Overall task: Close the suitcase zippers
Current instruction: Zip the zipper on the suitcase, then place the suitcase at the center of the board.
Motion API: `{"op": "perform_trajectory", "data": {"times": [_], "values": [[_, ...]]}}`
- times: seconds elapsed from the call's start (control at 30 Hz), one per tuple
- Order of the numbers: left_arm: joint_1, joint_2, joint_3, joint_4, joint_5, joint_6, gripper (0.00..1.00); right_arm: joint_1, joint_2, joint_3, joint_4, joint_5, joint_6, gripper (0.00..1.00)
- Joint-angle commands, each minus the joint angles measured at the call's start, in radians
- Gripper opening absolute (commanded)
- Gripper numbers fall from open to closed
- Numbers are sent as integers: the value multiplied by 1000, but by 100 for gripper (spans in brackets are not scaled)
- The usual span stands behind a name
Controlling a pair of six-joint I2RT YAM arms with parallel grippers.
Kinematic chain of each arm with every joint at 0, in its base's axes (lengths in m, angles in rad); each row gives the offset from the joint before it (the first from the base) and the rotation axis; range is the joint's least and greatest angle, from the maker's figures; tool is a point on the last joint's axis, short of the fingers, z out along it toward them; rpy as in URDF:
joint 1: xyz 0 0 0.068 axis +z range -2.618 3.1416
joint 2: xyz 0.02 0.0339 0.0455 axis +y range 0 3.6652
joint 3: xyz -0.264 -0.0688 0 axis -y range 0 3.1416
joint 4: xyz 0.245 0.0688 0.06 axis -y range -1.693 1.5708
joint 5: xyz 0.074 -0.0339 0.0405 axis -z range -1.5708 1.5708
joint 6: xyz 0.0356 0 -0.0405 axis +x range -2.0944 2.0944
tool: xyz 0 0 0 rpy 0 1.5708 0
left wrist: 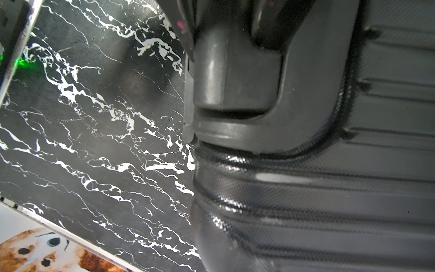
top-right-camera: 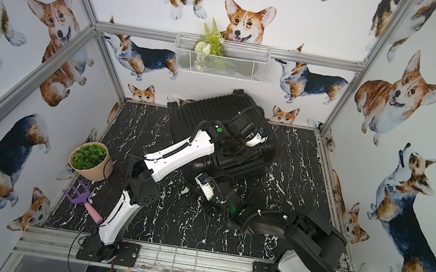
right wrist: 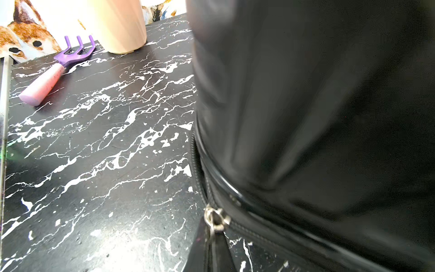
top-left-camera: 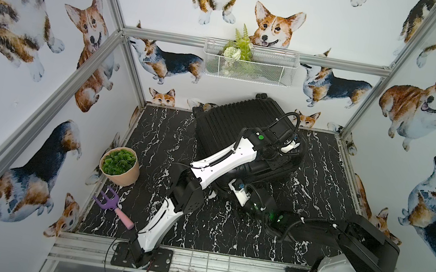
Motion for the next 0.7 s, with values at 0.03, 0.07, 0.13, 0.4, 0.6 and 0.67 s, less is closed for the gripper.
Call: {"op": "perform_trajectory", "data": {"times": [0.03, 0.07, 0.13, 0.4, 0.6, 0.67], "values": [[6, 4, 18, 228, -131, -60, 3, 31, 3, 23, 71, -117, -17, 0], [6, 4, 18, 237, -138, -64, 2, 35, 3, 27, 68, -116, -14, 0], [6, 6, 18, 254, -153, -68, 2, 43, 6, 35, 66, -114, -12, 0], [7, 12, 21, 291, -179, -82, 6, 59, 3, 25, 73, -72, -5, 0], [6, -36, 15, 257, -196, -32, 55, 55, -43, -43, 47, 78, -34, 0], [5, -62, 10, 238, -195, -16, 63, 46, -61, -71, 47, 98, -34, 0]]}}
